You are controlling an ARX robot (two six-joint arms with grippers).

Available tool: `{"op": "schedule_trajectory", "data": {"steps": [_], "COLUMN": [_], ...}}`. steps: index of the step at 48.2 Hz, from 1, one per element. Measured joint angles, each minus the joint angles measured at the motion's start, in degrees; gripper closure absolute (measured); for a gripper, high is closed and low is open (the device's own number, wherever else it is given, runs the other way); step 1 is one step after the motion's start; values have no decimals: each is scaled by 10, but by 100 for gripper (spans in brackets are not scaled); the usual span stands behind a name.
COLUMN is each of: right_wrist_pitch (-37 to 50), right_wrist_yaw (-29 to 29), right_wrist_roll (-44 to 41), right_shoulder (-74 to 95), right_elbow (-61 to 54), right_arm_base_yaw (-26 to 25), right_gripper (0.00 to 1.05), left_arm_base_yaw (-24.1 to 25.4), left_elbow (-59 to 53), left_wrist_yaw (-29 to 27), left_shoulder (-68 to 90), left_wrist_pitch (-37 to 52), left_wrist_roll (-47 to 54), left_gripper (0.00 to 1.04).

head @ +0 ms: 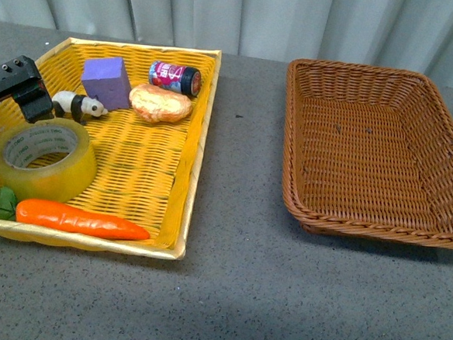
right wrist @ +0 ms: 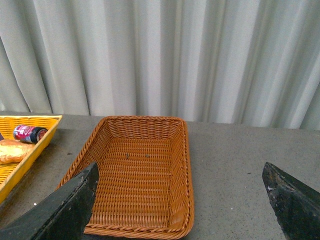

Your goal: Move tape to another basket

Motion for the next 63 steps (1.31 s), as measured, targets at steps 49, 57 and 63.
{"op": "schedule_trajectory", "data": {"steps": [49,57,63], "right_wrist_pitch": [0,0,0], "right_wrist_yaw": [0,0,0], "right_wrist_roll": [0,0,0], "right_shoulder": [0,0,0], "right_elbow": [0,0,0], "right_arm_base_yaw": [0,0,0], "right_gripper": [9,9,9], "left_arm_base_yaw": [-23,-24,-29], "left_elbow": [17,20,20], "left_wrist_yaw": [-23,-20,-3], "left_shoulder": [19,20,14], "left_wrist_pitch": [-45,-48,-48], "left_wrist_roll": [53,55,55], "left_gripper": [84,89,89]}}
